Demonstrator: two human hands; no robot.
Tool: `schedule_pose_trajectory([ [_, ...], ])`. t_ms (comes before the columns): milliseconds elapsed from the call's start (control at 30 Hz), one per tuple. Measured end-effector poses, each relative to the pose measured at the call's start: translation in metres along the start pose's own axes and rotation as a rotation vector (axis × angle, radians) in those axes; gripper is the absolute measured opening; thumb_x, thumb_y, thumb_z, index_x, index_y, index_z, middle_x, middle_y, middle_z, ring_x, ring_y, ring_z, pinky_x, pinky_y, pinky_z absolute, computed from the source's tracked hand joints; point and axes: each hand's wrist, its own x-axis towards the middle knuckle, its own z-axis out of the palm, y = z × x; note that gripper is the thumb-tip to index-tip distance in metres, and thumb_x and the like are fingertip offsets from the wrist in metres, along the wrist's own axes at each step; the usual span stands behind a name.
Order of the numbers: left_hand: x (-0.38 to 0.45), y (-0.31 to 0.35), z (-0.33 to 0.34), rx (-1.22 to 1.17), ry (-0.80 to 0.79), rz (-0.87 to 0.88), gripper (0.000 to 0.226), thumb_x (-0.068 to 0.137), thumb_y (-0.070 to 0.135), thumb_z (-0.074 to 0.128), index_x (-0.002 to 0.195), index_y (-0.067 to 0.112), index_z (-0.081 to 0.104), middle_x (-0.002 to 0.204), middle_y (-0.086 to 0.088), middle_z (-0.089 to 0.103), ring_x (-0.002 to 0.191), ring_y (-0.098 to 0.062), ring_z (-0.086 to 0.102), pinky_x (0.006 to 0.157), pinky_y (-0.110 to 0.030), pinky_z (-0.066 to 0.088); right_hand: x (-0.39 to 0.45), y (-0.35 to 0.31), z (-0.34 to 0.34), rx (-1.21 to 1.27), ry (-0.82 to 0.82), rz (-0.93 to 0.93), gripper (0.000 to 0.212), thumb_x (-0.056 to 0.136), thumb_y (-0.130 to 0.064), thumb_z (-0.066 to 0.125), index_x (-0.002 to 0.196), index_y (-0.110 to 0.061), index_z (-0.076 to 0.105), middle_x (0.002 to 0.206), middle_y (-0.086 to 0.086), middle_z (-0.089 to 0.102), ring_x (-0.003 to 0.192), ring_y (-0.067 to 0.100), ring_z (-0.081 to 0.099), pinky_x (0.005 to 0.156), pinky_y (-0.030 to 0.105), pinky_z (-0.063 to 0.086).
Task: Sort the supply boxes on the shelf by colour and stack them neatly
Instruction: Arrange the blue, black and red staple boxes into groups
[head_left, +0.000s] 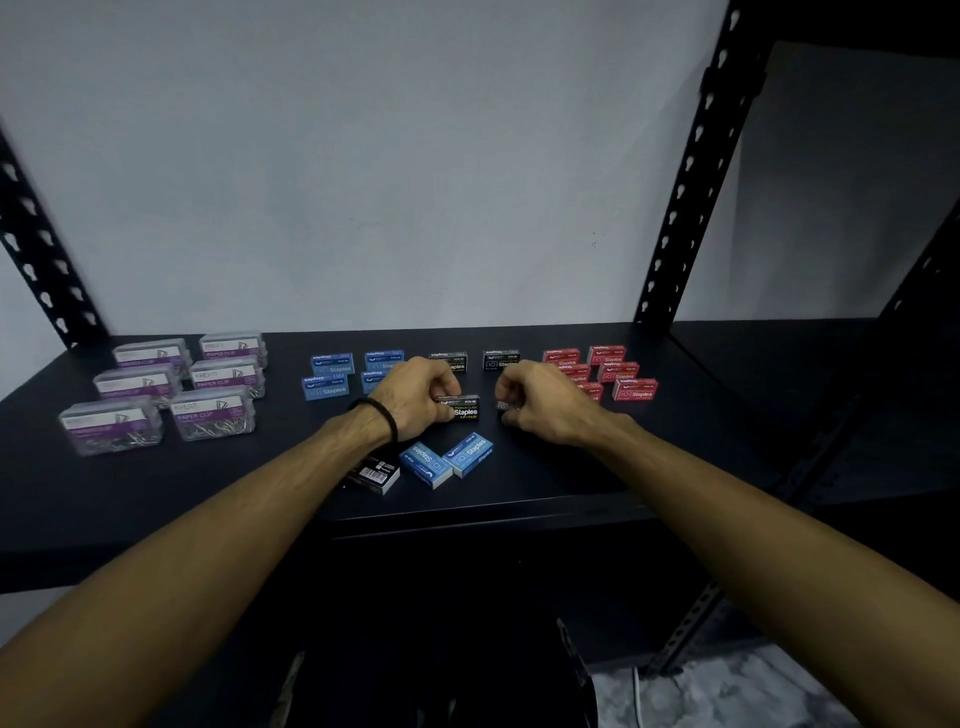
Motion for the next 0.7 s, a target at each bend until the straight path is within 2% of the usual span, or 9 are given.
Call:
schedule_pose_trajectory([
  [100,0.001,0.000,0.000,0.005,-0.005,0.000,0.022,0.077,0.014,0.078,0.095,0.018,0.065,0.086,0.001,0.062,0.073,-0.010,0.056,0.069,-0.025,0.050,-0.001,-0.001,-0.002,0.008,-0.034,-0.001,0.019,0.083,-0.016,0.076,0.092,-0.025,0.062,0.085,-0.017,0.054,0.075,-0.002,0.053,0.058,0.009,0.035],
  [233,0.001,0.000,0.000,0.006,-0.005,0.005,0.022,0.077,0.014,0.078,0.093,0.020,0.064,0.081,0.005,0.060,0.069,-0.007,0.055,0.060,-0.020,0.043,-0.001,0.000,-0.007,0.022,-0.067,0.018,0.022,0.083,-0.018,0.076,0.104,-0.018,0.068,0.088,-0.015,0.057,0.080,0.000,0.056,0.060,0.009,0.037],
  [400,0.002,0.000,0.000,0.025,0.007,0.015,0.021,0.078,0.013,0.076,0.093,0.020,0.064,0.081,0.006,0.059,0.069,-0.006,0.054,0.060,-0.018,0.042,0.003,0.004,-0.018,0.043,-0.102,0.065,0.031,0.087,-0.008,0.070,0.117,-0.012,0.065,0.112,-0.002,0.065,0.100,0.010,0.061,0.078,0.015,0.047],
  [533,0.003,-0.001,0.000,0.042,0.024,0.029,0.020,0.078,0.013,0.076,0.093,0.020,0.064,0.079,0.010,0.058,0.069,-0.002,0.053,0.057,-0.015,0.039,0.007,0.005,-0.023,-0.028,-0.208,0.096,0.041,0.089,-0.002,0.064,0.129,-0.010,0.060,0.129,0.003,0.062,0.113,0.015,0.059,0.088,0.020,0.044],
  [600,0.003,-0.002,0.000,0.054,0.031,0.038,0.020,0.079,0.013,0.076,0.093,0.020,0.063,0.081,0.010,0.057,0.069,-0.002,0.052,0.058,-0.015,0.040,0.009,0.005,-0.023,-0.063,-0.242,0.104,0.043,0.089,-0.003,0.062,0.131,-0.010,0.059,0.132,0.004,0.061,0.116,0.017,0.059,0.091,0.022,0.044],
  [700,0.003,-0.005,0.001,0.062,0.045,0.052,0.020,0.079,0.012,0.075,0.092,0.019,0.063,0.082,0.009,0.058,0.070,-0.001,0.051,0.060,-0.015,0.041,0.011,0.004,-0.023,-0.090,-0.266,0.115,0.047,0.087,-0.003,0.062,0.133,-0.011,0.058,0.132,0.004,0.061,0.115,0.017,0.059,0.088,0.021,0.043],
])
